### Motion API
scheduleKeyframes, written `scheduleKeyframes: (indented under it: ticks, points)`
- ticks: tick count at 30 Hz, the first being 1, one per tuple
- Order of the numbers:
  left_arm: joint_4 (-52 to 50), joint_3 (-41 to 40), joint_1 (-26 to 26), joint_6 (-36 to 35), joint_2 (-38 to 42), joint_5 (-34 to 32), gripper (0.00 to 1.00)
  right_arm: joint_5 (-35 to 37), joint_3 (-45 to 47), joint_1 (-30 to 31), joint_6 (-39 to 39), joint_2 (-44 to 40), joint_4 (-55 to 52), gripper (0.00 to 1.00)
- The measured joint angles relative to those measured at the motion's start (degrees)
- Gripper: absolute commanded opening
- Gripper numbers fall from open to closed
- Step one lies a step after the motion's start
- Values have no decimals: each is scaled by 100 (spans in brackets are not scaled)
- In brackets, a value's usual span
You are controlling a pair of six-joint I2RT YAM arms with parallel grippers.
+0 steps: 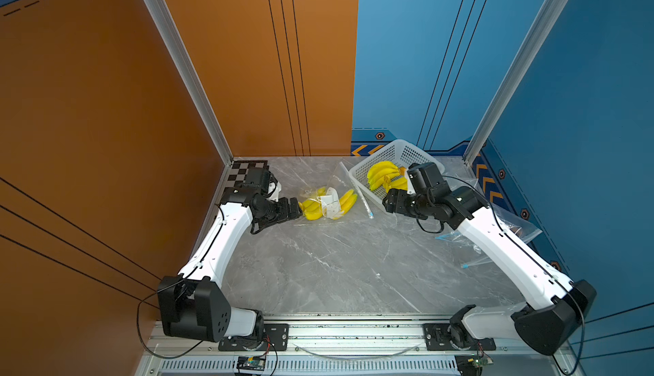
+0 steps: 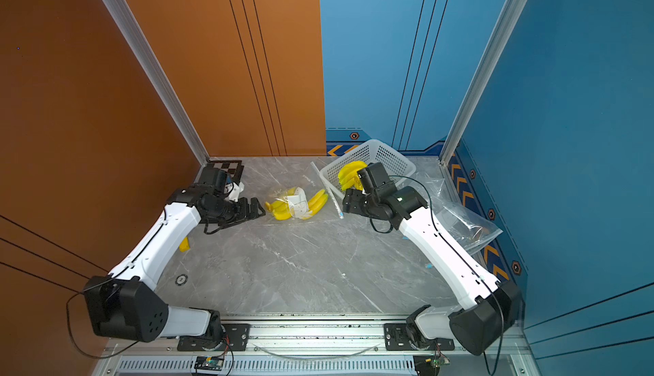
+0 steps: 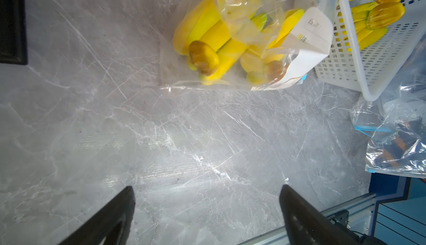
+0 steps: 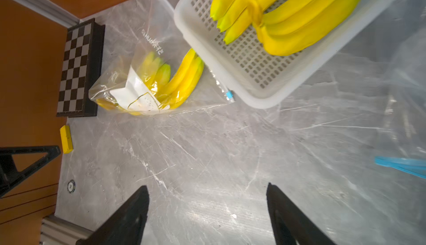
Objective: Open the zip-top bag and take out the banana
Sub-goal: Pick up the zipper food storage bag at the center of the board.
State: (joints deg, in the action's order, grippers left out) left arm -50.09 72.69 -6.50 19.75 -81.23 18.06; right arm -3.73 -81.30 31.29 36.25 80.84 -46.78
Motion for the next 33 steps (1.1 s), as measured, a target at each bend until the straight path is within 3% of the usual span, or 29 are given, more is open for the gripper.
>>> scheduleKeyframes:
  ticks: [5,18,19,22,23,25,26,33]
  points:
    - [525,151,-48,247,-520,129,98,-483,-31,31,0,723,341,80]
    - [1322,1165,-221,518,-2188,105,100,-1143,-2,-468,-111,981,590,80]
    - [1349,1241,-232,516,-2306,107,95,-1180,22,-516,-138,1016,603,79]
    - [1390,1298,-260,461,-2549,107,60,-1303,131,-643,-190,1091,629,79]
    - [1390,1296,-269,428,-2603,107,47,-1322,170,-671,-195,1102,638,79]
    - [1392,1266,-289,369,-2647,105,10,-1353,234,-717,-195,1110,651,79]
    - [1390,1231,-295,343,-2647,105,0,-1375,254,-728,-197,1113,656,79]
    - [1373,859,-295,-7,-2496,109,0,-1458,420,-675,-188,1123,883,79]
